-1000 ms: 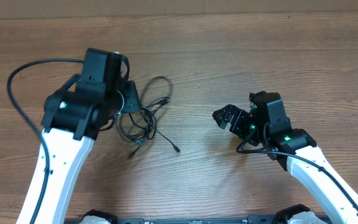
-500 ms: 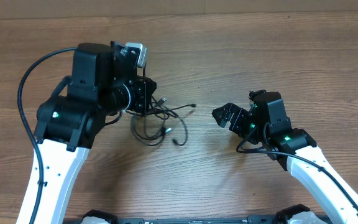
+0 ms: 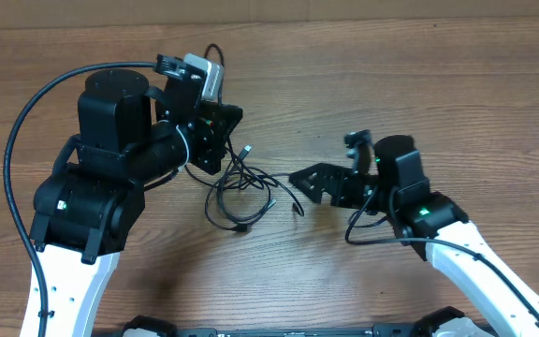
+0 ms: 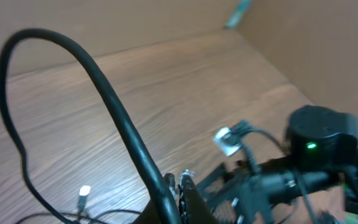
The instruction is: Untangle cables
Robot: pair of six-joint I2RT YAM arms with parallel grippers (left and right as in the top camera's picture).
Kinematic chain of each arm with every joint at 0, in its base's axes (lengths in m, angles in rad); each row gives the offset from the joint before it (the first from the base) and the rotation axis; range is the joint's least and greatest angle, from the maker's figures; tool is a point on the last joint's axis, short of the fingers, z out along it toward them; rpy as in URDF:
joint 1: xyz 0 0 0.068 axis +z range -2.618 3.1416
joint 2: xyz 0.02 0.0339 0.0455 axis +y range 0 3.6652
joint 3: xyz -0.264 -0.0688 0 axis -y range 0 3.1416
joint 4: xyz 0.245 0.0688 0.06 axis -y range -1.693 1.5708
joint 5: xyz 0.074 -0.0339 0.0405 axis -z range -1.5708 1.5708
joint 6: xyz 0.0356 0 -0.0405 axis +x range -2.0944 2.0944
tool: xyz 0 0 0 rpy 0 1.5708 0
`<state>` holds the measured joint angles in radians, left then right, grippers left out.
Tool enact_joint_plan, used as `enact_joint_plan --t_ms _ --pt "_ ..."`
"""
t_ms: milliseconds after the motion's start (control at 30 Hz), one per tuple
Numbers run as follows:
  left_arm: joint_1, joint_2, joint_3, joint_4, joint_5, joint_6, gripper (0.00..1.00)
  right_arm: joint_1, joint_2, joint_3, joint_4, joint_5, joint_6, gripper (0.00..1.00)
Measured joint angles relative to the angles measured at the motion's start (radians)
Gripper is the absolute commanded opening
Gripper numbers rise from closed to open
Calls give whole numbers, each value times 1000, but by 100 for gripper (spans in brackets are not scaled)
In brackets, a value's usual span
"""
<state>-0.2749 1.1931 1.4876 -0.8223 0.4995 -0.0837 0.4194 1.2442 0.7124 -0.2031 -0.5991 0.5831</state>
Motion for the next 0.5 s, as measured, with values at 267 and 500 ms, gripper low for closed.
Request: enact_joint_plan --t_ms 267,500 --pt "0 0 0 86 129 31 4 226 74 0 27 167 -63 100" --pt "0 -11 3 270 175 -42 4 267 213 0 79 377 61 98"
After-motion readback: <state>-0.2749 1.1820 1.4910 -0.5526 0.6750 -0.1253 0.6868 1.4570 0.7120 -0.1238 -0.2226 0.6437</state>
